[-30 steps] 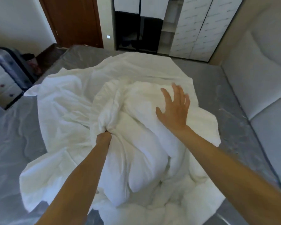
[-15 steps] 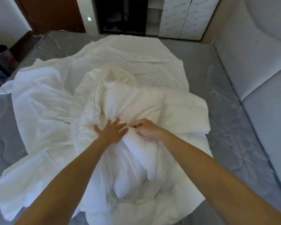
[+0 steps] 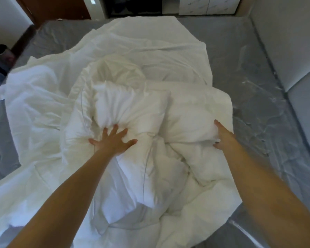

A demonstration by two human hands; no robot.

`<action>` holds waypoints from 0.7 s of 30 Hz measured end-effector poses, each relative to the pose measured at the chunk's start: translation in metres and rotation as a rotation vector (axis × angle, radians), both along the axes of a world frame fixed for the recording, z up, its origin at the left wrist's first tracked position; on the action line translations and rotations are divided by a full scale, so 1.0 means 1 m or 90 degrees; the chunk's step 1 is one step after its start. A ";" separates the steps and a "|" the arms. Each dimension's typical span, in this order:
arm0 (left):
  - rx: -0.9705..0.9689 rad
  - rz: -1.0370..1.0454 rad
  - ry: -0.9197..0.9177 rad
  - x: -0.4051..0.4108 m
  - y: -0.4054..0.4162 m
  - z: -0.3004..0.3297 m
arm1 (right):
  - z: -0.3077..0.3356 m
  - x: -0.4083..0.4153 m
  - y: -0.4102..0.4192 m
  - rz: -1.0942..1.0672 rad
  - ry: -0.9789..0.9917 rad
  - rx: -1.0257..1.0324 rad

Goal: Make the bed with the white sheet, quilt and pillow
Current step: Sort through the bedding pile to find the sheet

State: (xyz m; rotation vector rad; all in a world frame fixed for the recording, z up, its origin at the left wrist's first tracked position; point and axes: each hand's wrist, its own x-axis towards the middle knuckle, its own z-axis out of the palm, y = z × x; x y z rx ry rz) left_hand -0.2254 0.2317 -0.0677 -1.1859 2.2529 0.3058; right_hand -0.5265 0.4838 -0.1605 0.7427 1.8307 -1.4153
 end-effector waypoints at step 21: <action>0.428 0.417 0.571 0.093 -0.018 0.119 | 0.275 0.261 -0.140 0.606 0.421 -0.318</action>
